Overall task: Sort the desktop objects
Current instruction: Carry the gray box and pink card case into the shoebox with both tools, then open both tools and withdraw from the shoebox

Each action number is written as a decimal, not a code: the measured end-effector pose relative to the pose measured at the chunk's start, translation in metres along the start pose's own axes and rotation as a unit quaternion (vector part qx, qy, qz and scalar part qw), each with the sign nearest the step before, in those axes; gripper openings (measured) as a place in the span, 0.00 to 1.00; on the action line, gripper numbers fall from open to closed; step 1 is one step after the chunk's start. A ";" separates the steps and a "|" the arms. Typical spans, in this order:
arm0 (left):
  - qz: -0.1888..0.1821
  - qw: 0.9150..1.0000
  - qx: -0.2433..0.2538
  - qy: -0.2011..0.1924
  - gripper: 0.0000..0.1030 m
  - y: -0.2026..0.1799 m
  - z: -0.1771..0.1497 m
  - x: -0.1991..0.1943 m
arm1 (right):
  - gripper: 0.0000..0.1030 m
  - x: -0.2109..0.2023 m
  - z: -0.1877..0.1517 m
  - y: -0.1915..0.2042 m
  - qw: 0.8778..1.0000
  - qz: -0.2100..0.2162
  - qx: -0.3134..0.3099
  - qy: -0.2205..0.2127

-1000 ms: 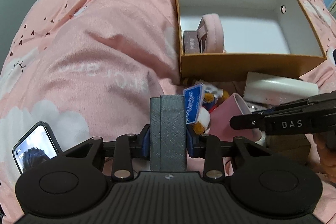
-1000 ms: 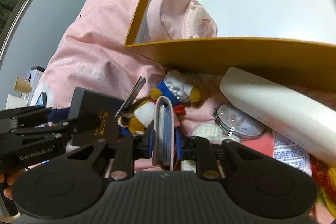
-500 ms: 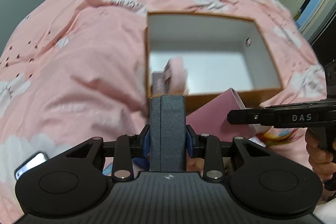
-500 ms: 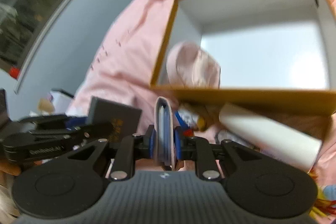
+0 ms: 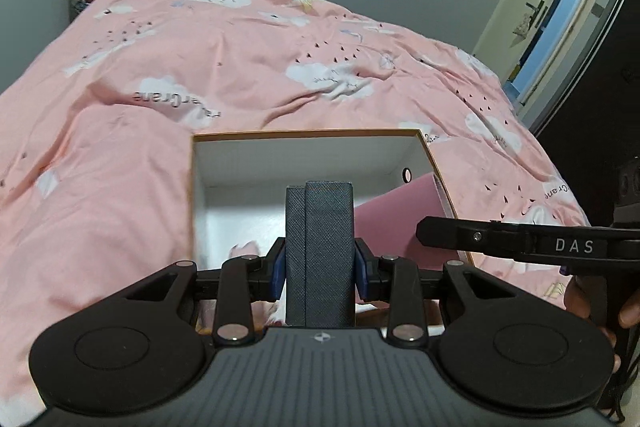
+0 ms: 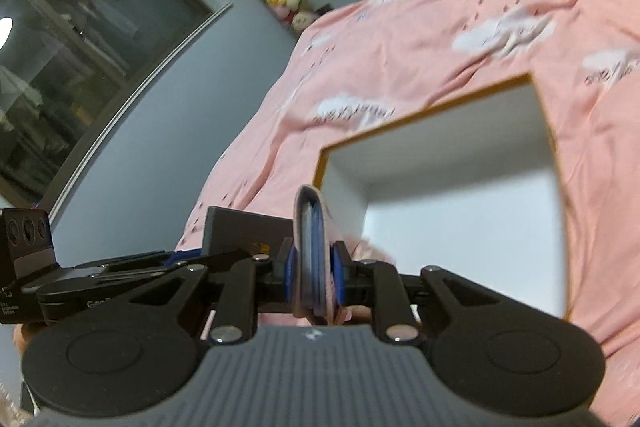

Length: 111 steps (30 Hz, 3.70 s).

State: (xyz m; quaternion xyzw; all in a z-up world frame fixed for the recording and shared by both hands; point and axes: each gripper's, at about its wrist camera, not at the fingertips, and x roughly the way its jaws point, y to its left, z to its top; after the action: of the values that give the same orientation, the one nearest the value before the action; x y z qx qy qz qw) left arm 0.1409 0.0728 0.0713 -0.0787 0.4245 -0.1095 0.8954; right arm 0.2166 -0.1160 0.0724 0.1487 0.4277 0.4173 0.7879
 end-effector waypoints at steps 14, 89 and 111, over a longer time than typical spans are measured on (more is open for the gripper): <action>0.055 0.992 0.024 0.113 0.37 -0.004 -0.018 0.122 | 0.19 0.064 0.001 -0.067 0.994 -0.087 0.050 0.042; 0.046 0.998 -0.035 0.037 0.48 0.054 -0.038 0.062 | 0.30 0.132 -0.021 -0.018 0.982 -0.146 -0.028 0.112; 0.002 0.999 0.040 0.005 0.48 0.025 -0.076 -0.002 | 0.58 0.017 -0.054 0.000 0.981 -0.129 -0.145 -0.016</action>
State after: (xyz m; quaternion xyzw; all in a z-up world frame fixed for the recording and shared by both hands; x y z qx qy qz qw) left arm 0.0840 0.0942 0.0190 -0.0417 0.4240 -0.1254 0.8960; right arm 0.1787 -0.1089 0.0314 -0.0169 0.3657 0.3668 0.8553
